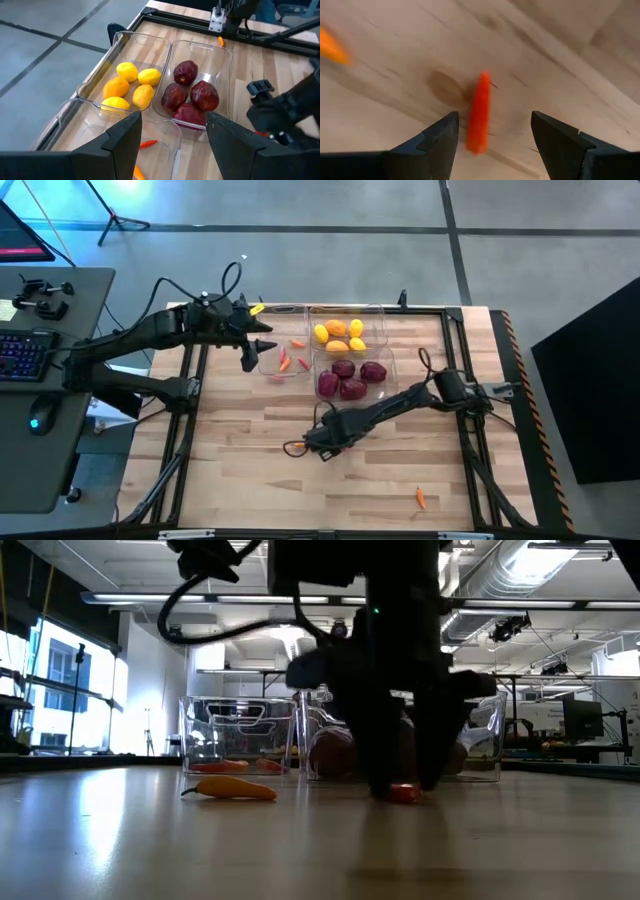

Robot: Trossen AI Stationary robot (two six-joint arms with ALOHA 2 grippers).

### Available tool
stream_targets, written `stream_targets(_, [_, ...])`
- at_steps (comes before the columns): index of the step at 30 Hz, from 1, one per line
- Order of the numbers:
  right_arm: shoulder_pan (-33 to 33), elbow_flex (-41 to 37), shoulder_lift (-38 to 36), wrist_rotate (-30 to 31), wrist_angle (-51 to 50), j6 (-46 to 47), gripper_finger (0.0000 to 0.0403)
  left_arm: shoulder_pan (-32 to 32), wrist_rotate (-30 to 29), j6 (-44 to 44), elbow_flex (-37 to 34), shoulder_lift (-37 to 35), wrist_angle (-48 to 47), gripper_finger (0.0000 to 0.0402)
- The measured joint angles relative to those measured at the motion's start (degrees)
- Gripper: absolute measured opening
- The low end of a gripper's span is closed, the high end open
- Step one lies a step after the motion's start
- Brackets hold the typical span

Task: Sort produce into baskets
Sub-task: Put the red chili pepper into the top left transparent bin

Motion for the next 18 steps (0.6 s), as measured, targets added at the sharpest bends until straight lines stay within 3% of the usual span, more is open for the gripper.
stream_targets(6, [0.74, 0.23, 1.51, -1.94, -0.05, -0.62, 0.0182, -0.02, 0.02, -1.72, 0.00, 0.00, 0.03, 0.0209])
stream_targets(13, [1.30, 0.05, 0.80, -0.20, -2.26, -9.44, 0.0016, -0.15, 0.02, -6.65, 0.00, 0.00, 0.13, 0.0209])
stream_targets(18, [-0.87, -0.33, -4.34, 4.92, -10.57, -14.89, 0.0023, -0.15, -0.02, -6.85, 0.00, -0.14, 0.21, 0.0209])
